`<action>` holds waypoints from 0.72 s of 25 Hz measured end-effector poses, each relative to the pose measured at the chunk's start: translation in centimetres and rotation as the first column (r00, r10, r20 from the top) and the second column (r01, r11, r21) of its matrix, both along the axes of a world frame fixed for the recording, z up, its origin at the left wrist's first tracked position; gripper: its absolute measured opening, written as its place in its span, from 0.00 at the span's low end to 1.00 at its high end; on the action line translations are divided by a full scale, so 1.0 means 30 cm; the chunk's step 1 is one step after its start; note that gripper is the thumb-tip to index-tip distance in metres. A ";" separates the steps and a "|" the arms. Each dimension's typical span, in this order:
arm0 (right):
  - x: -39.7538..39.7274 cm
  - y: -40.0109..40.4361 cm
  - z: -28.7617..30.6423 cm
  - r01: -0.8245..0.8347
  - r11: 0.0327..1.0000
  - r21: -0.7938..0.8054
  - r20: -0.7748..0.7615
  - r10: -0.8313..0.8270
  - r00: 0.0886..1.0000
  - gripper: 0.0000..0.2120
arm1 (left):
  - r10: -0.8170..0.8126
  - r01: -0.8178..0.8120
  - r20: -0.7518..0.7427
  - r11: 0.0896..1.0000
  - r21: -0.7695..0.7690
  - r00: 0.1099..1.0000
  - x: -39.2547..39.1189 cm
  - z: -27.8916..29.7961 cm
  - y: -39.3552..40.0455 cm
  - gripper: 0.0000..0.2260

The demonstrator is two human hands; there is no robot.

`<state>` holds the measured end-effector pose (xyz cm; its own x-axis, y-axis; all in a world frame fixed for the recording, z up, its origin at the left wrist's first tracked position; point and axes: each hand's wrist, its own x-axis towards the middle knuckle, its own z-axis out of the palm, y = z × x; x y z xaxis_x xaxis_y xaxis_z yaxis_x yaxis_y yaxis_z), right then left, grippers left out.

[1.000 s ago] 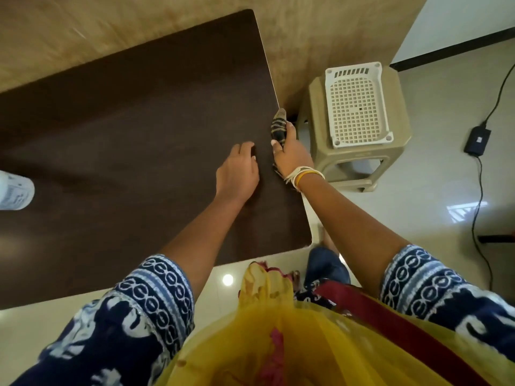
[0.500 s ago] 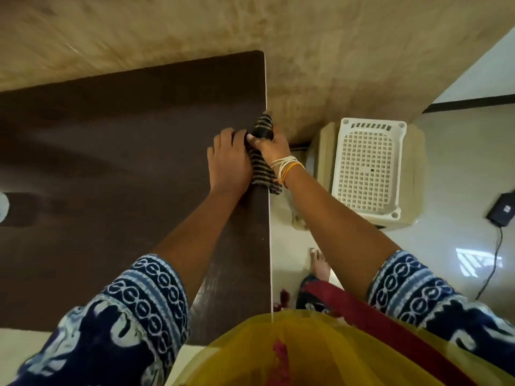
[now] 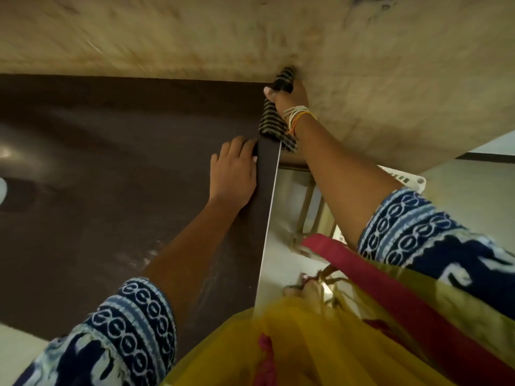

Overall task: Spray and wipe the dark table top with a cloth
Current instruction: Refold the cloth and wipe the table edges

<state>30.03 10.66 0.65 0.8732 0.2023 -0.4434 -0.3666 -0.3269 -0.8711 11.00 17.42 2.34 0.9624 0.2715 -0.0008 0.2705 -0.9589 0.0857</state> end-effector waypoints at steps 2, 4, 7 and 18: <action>0.017 0.008 0.003 -0.162 0.962 -0.222 0.148 0.197 0.969 0.27 | 0.015 -0.015 0.022 0.999 -0.033 1.000 -0.002 -0.003 0.005 0.18; 0.009 0.002 0.004 -0.256 0.854 -0.454 0.262 0.402 0.877 0.25 | 0.037 -0.033 0.047 0.995 -0.092 0.998 0.000 -0.002 0.007 0.17; -0.023 -0.031 -0.004 -0.316 0.707 -0.632 0.331 0.616 0.715 0.26 | 0.018 -0.010 0.053 0.989 -0.147 0.998 0.002 0.004 0.021 0.17; -0.593 -0.194 -0.051 -0.299 0.815 -0.496 0.441 0.533 0.722 0.22 | -0.139 0.137 0.005 0.964 -0.229 0.990 -0.295 0.034 0.070 0.16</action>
<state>12.26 4.86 -0.89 0.8464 0.5306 -0.0465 0.3772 -0.6587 -0.6510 2.14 19.52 3.35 0.9902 0.1274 -0.0578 0.1390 -0.9425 0.3040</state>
